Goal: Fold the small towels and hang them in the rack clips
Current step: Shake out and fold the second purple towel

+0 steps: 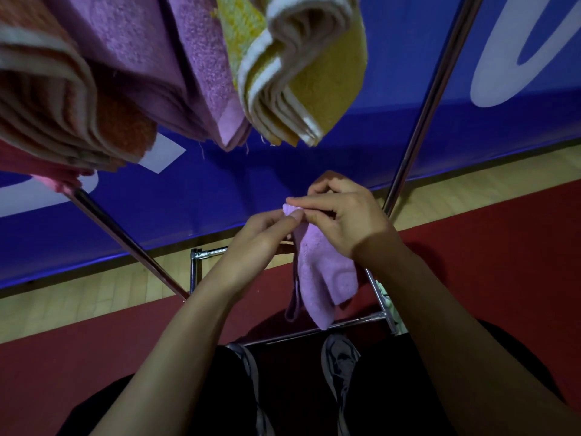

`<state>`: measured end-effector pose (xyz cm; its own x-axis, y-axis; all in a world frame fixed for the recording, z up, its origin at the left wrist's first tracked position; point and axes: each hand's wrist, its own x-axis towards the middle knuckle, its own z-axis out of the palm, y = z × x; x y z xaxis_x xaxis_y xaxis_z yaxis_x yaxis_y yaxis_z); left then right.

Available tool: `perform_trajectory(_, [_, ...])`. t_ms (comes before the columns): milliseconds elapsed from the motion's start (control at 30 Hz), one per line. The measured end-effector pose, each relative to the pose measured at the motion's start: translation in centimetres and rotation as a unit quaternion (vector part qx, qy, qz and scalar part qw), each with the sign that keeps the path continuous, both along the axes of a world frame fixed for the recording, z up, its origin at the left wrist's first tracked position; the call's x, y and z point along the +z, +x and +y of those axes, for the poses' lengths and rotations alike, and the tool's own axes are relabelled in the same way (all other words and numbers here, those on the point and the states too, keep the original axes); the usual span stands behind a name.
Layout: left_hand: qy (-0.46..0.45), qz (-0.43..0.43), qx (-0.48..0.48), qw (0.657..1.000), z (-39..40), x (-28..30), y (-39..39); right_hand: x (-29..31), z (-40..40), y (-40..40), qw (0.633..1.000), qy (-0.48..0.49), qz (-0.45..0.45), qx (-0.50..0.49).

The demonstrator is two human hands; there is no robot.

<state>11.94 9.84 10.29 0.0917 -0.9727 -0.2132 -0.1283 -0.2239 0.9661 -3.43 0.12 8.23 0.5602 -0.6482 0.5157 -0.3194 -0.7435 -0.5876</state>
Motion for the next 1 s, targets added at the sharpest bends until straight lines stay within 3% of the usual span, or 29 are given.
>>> perform_trajectory(600, [-0.066,-0.077,0.027,0.995,-0.3,-0.7,0.0,0.7,0.1,0.0,0.998,0.021,0.056,-0.003])
perform_trajectory(1000, [-0.092,-0.223,0.061,0.969,-0.8,-1.4,0.0,0.4,0.2,-0.3,0.999,0.016,0.03,0.015])
